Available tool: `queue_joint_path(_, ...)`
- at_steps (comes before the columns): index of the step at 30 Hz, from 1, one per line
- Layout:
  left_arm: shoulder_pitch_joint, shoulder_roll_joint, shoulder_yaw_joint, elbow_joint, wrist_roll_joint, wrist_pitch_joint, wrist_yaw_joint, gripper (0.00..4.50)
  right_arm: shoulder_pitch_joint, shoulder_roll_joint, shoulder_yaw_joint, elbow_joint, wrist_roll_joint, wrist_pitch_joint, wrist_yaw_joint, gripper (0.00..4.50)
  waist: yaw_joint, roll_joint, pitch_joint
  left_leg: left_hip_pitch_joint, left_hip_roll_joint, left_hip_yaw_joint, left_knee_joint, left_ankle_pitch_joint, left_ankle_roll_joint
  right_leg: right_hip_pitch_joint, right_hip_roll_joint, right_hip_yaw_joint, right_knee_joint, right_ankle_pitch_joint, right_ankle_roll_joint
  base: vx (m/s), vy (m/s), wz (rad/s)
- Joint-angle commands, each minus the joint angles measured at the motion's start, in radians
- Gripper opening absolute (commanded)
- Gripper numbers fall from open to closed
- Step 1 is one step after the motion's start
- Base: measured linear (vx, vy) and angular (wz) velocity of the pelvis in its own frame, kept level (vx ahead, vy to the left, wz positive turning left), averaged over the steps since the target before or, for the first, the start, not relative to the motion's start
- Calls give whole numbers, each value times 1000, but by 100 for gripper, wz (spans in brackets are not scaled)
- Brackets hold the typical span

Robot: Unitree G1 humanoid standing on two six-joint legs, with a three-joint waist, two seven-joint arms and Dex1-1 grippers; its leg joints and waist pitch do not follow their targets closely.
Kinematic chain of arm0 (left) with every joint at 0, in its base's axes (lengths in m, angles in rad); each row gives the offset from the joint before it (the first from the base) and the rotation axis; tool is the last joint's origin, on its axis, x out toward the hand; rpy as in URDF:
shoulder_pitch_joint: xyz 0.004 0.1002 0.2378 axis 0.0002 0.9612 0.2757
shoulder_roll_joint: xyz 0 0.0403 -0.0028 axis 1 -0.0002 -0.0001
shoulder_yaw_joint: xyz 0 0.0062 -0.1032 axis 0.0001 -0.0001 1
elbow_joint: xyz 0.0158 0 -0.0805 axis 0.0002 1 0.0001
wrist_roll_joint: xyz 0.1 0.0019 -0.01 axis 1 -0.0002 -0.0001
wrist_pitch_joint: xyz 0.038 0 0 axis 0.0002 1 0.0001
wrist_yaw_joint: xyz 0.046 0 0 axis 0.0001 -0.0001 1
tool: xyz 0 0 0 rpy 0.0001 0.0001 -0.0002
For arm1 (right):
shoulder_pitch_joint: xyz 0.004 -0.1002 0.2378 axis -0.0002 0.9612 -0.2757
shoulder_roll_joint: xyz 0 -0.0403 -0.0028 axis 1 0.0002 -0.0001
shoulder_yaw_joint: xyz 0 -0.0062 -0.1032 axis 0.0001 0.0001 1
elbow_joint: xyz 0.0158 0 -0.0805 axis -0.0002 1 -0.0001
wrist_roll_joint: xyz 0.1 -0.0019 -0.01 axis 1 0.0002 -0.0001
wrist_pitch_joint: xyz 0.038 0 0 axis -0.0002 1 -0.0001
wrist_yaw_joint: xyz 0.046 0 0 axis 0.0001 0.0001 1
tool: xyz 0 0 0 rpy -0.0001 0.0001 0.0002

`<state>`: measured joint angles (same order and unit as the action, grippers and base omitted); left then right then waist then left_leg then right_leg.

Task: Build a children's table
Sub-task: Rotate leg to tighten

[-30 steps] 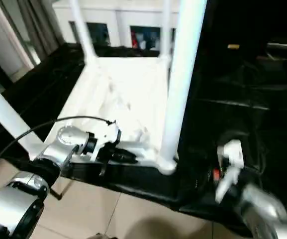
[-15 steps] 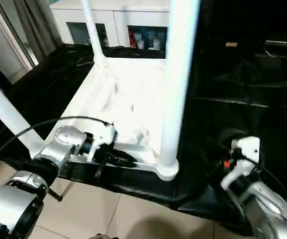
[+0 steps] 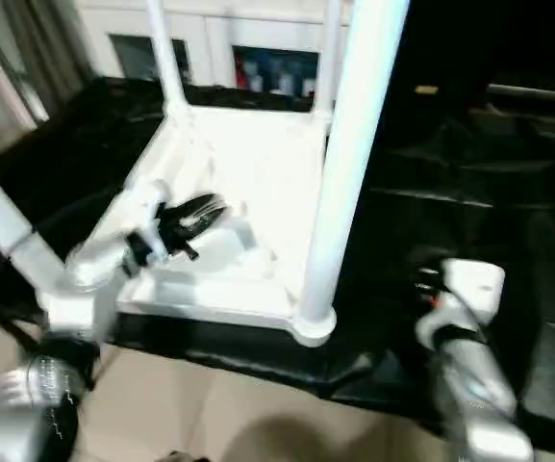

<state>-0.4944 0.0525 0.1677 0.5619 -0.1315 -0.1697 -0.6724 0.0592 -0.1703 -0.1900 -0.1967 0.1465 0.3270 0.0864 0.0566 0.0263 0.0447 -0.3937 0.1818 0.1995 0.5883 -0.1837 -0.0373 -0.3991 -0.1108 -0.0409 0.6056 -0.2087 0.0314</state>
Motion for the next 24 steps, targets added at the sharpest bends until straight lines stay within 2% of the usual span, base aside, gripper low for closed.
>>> queue_joint_path(1,23,-9,39,-96,5,-11,126,195,-16,10,27,-29,-16,-8,-1,351,-1,-24,-65,16,41,-15,-59,-108,112,41,-25,24,-64,-24,-216,0,0,0)
queue_joint_path(2,51,-24,45,-136,14,-20,183,206,-22,21,33,-24,-12,-25,2,356,0,-23,-64,15,45,-17,-61,-117,105,44,-27,24,-61,-10,-212,0,0,0)
queue_joint_path(3,80,-33,44,-170,36,-43,218,222,-26,31,37,-17,-8,-44,4,374,-3,-30,-62,14,47,-17,-62,-126,106,43,-27,25,-63,-8,-208,0,0,0)
queue_joint_path(4,139,-48,33,-242,66,-40,274,231,-33,48,44,-6,0,-68,8,385,-3,-27,-61,15,48,-18,-64,-142,101,43,-27,25,-64,-23,-199,0,0,0)
queue_joint_path(5,147,-51,32,-252,69,-38,281,235,-34,50,45,-5,1,-72,9,391,-4,-30,-59,16,47,-16,-64,-152,94,41,-25,26,-67,-36,-191,0,0,0)
queue_joint_path(6,176,-64,32,-288,72,-38,297,237,-36,55,52,-2,4,-89,18,394,-3,-25,-59,18,46,-17,-64,-158,89,40,-24,26,-66,-44,-188,0,0,0)
queue_joint_path(8,243,-83,31,-364,97,-14,330,253,-36,62,69,6,12,-123,39,418,-2,-28,-55,17,48,-18,-68,-184,72,40,-24,27,-71,-85,-171,0,0,0)
queue_joint_path(10,291,-86,28,-407,128,0,356,266,-35,69,75,14,27,-136,54,429,1,-30,-54,20,49,-17,-71,-207,59,36,-21,29,-75,-123,-155,0,0,0)
queue_joint_path(12,323,-84,22,-425,118,23,372,279,-40,72,74,33,39,-152,72,445,2,-29,-52,21,47,-18,-73,-223,41,33,-18,30,-77,-149,-141,0,0,0)
queue_joint_path(13,343,-81,15,-430,112,45,379,279,-44,68,76,50,34,-157,79,445,2,-34,-52,22,48,-20,-75,-235,30,33,-19,30,-77,-150,-136,0,0,0)
queue_joint_path(14,361,-76,4,-420,126,27,386,295,-51,59,81,67,29,-158,90,448,1,-30,-50,19,46,-21,-78,-245,21,33,-18,30,-77,-159,-132,0,0,0)
queue_joint_path(16,374,-73,-10,-409,135,12,385,313,-58,50,87,80,19,-149,96,450,-1,-34,-51,20,45,-21,-77,-255,11,33,-17,31,-79,-161,-120,0,0,0)
queue_joint_path(17,373,-71,-20,-405,152,40,400,317,-61,39,98,88,-10,-143,82,450,-1,-43,-52,19,44,-19,-75,-247,11,33,-17,32,-79,-150,-115,0,0,0)
queue_joint_path(19,372,-69,-28,-409,166,75,410,335,-63,34,103,98,-35,-136,62,450,2,-36,-53,22,45,-20,-74,-231,7,31,-19,33,-76,-129,-117,0,0,0)
queue_joint_path(20,370,-67,-31,-413,169,85,410,335,-65,35,105,106,-39,-121,55,450,1,-38,-52,20,43,-20,-74,-223,6,32,-17,32,-74,-119,-117,0,0,0)
queue_joint_path(21,377,-69,-35,-431,175,78,409,335,-68,34,109,119,-47,-118,50,450,3,-49,-54,17,42,-20,-71,-209,14,36,-20,32,-71,-114,-115,0,0,0)
queue_joint_path(23,388,-72,-38,-449,160,66,391,335,-68,28,122,128,-54,-124,61,450,3,-42,-54,18,44,-20,-72,-207,17,34,-21,33,-73,-110,-123,0,0,0)
queue_joint_path(24,393,-69,-43,-457,159,63,391,335,-67,29,125,134,-56,-131,65,450,2,-43,-54,18,44,-20,-71,-206,17,34,-19,32,-72,-103,-124,0,0,0)
